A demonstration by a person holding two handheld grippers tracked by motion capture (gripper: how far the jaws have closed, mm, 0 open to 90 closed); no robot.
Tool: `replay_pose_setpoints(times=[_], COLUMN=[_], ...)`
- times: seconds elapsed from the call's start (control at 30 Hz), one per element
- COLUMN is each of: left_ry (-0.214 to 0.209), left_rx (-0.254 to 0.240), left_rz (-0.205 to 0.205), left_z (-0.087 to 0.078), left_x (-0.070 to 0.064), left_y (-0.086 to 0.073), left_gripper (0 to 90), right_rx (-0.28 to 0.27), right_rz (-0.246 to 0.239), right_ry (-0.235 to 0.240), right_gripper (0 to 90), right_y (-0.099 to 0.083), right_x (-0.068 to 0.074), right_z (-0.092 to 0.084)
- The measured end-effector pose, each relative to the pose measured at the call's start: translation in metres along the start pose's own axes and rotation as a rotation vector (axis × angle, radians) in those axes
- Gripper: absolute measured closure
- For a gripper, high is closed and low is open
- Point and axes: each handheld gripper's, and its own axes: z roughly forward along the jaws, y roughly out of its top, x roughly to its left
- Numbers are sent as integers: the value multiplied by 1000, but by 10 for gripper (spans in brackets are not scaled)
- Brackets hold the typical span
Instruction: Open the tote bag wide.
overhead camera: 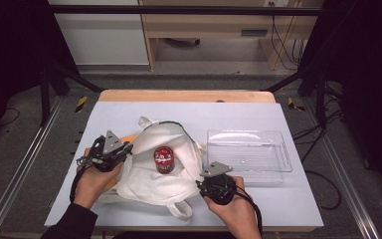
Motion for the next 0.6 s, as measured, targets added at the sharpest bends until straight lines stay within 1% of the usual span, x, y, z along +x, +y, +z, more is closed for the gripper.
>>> replay_pose_setpoints(times=[0.03,0.1,0.13,0.17,0.2,0.27,0.47,0.6], left_ry=[0,1,-1,-1,-2,0,3,6], left_rx=[0,2,13,13,24,30,45,54], left_rz=[0,-2,5,5,10,8,-2,-7], left_z=[0,0,1,1,2,3,5,6], left_x=[0,0,1,1,2,3,6,9], left_y=[0,-2,-4,-4,-7,-9,-17,-21], left_gripper=[792,797,799,801,803,806,809,808], right_rx=[0,2,4,4,5,9,27,31], right_rz=[0,-6,-6,-6,-18,-12,-18,-6], right_ry=[0,-8,-8,-8,-32,-22,-23,-22], right_gripper=[668,721,757,757,804,817,833,839], right_y=[0,-6,-7,-7,-11,-13,-21,-26], right_x=[0,1,1,1,0,-2,-2,-3], right_z=[0,2,2,2,3,3,8,12])
